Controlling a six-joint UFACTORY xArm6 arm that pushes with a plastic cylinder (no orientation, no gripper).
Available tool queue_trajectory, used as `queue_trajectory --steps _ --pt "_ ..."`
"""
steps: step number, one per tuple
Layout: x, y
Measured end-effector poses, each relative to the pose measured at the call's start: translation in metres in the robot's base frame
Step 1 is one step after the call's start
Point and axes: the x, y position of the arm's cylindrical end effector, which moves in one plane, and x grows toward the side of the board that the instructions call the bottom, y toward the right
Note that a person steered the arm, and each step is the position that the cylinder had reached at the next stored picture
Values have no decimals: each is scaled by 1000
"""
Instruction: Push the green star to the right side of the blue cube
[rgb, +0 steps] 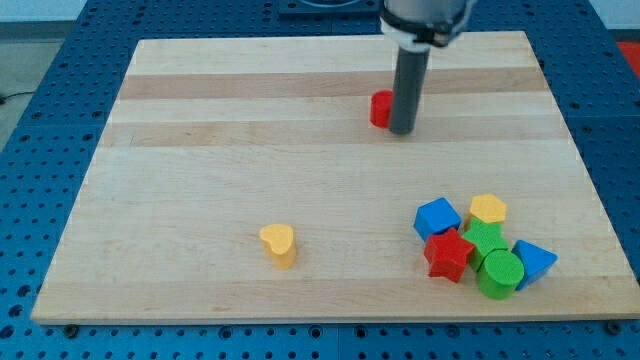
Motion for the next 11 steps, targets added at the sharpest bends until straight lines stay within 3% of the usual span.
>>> queue_trajectory --steps 2,3,4,5,7,8,9,11 --pt "-87 -77" --pt "-103 -77" --pt "-54 -16" --pt "38 47" --pt "162 199" --pt "235 178" --pt "240 118" --pt "177 59"
